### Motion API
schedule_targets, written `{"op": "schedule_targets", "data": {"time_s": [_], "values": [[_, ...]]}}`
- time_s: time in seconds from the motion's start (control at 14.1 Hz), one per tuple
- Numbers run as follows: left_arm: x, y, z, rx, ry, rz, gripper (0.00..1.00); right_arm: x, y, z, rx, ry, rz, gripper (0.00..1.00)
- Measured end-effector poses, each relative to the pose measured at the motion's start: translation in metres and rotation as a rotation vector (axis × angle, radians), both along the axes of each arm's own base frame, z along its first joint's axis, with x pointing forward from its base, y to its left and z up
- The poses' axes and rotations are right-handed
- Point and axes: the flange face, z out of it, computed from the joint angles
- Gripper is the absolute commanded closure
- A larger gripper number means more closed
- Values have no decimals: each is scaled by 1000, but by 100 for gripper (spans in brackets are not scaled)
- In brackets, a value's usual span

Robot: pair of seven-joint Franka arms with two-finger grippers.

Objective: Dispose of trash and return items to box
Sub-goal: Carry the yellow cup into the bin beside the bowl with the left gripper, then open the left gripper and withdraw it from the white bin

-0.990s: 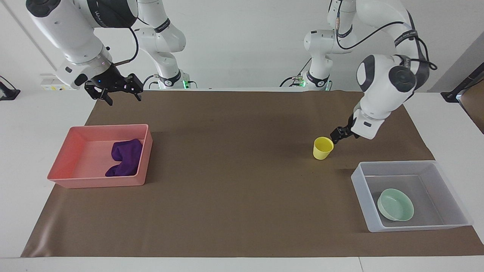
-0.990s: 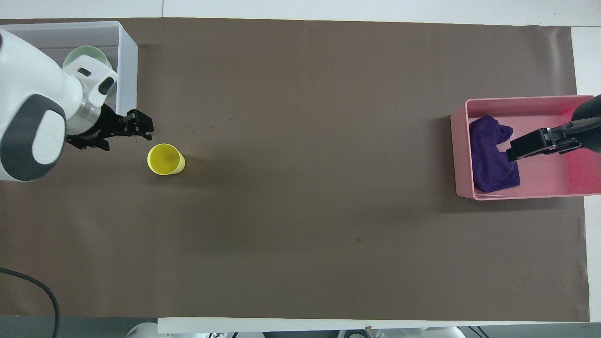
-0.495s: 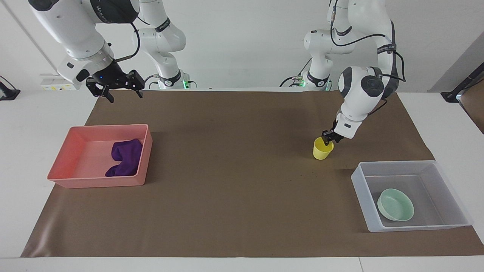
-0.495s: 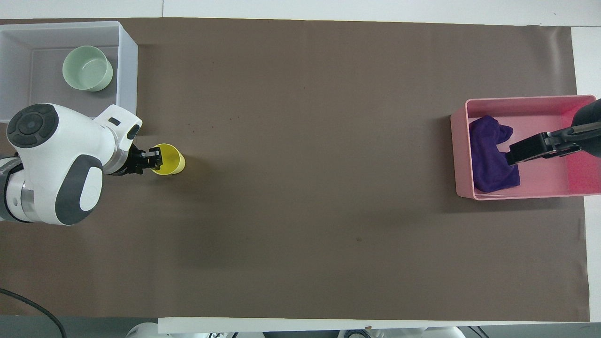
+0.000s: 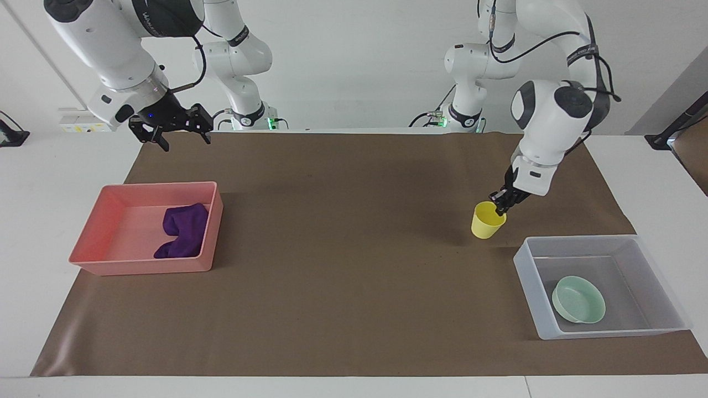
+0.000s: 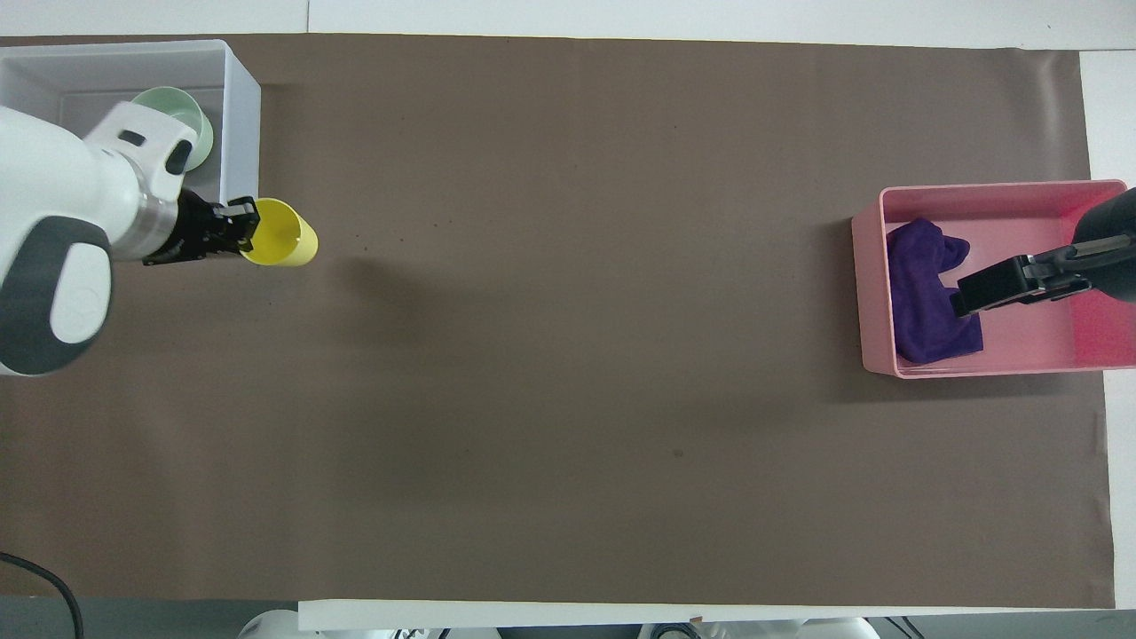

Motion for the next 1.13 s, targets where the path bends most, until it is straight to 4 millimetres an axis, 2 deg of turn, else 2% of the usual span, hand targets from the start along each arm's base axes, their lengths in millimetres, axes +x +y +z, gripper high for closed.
{"op": "schedule_targets", "data": {"time_s": [0.07, 0.14, 0.21, 0.28, 0.35, 0.42, 0.49, 0.57, 0.64, 0.78, 0.92, 1.06, 1.13], "values": [[21, 29, 19, -3, -28, 53, 100, -2, 0, 4, 1, -8, 1, 0], [43, 68, 20, 0, -56, 116, 100, -4, 0, 8, 2, -15, 1, 0], [65, 111, 6, 6, -93, 169, 100, -6, -1, 10, 2, -20, 0, 0], [83, 143, -18, 13, -125, 206, 100, -6, -1, 11, 3, -23, -1, 0], [97, 165, -48, 16, -138, 231, 100, -6, -2, 12, 3, -23, -2, 0], [107, 177, -80, 18, -136, 248, 100, -6, -2, 11, 3, -22, -3, 0], [115, 182, -105, 19, -130, 255, 99, -6, -2, 11, 3, -22, -3, 0], [121, 183, -124, 19, -130, 254, 67, -6, -2, 11, 3, -22, -3, 0], [127, 181, -135, 24, -131, 241, 1, -6, -2, 11, 3, -22, -3, 0], [131, 175, -134, 50, -126, 192, 0, -6, -2, 11, 3, -22, -3, 0], [130, 165, -123, 76, -92, 134, 0, -6, -2, 11, 3, -22, -3, 0], [111, 151, -87, 95, -9, -8, 0, -6, -2, 11, 3, -22, -3, 0], [91, 141, -62, 99, 45, -68, 0, -6, -2, 11, 3, -22, -3, 0]]}}
